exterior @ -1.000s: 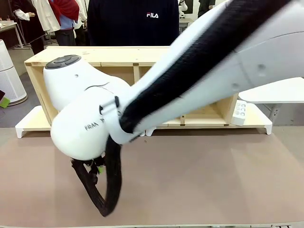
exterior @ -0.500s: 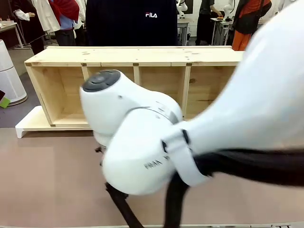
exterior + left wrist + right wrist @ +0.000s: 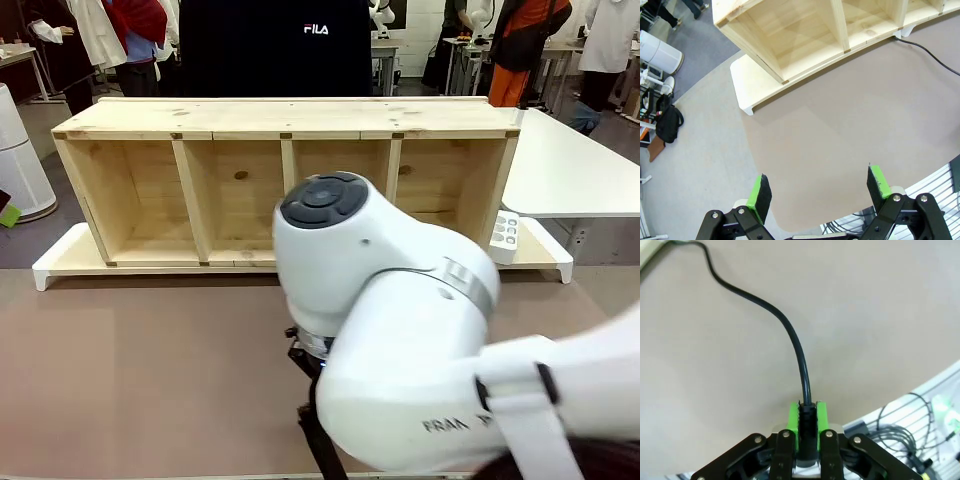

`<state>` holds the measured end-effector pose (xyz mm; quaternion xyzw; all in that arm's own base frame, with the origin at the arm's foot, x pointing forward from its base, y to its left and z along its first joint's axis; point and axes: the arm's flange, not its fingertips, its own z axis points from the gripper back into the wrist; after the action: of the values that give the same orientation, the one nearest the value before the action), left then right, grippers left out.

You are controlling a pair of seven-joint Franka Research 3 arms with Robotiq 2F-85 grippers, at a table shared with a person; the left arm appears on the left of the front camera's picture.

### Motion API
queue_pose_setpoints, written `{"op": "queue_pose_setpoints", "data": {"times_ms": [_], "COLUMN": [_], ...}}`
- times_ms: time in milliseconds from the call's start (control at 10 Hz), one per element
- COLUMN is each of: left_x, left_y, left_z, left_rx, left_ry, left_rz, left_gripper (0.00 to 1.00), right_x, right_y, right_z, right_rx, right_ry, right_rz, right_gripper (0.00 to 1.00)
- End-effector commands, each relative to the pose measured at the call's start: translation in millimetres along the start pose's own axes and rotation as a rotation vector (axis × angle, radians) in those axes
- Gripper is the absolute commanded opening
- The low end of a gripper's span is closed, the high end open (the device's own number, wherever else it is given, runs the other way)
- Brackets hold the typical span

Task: Perform cable management.
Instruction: Pull the grasped Power Cable to the location of the Power Strip.

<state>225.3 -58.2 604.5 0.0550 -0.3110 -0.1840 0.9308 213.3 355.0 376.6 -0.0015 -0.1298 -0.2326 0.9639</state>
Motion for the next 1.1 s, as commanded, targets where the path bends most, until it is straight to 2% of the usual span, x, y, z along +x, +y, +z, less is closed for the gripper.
{"op": "queue_pose_setpoints", "data": {"times_ms": [0,400,500,1000], "left_x": [0,0,0,0], "left_y": [0,0,0,0], "left_z": [0,0,0,0], "left_rx": [-0.004,-0.004,-0.004,-0.004], "left_ry": [-0.002,-0.002,-0.002,-0.002], "left_rz": [0.000,0.000,0.000,0.000], "left_gripper": [1.00,1.00,1.00,1.00], "right_x": [-2,14,12,12], "right_y": [-30,-60,-20,-20], "right_z": [7,9,24,24], "right_rx": [0.027,0.054,0.042,0.042], "right_ry": [-0.022,-0.058,-0.052,-0.052], "right_rz": [-0.059,-0.092,-0.071,-0.071], "right_gripper": [0.17,0.17,0.17,0.17]}}
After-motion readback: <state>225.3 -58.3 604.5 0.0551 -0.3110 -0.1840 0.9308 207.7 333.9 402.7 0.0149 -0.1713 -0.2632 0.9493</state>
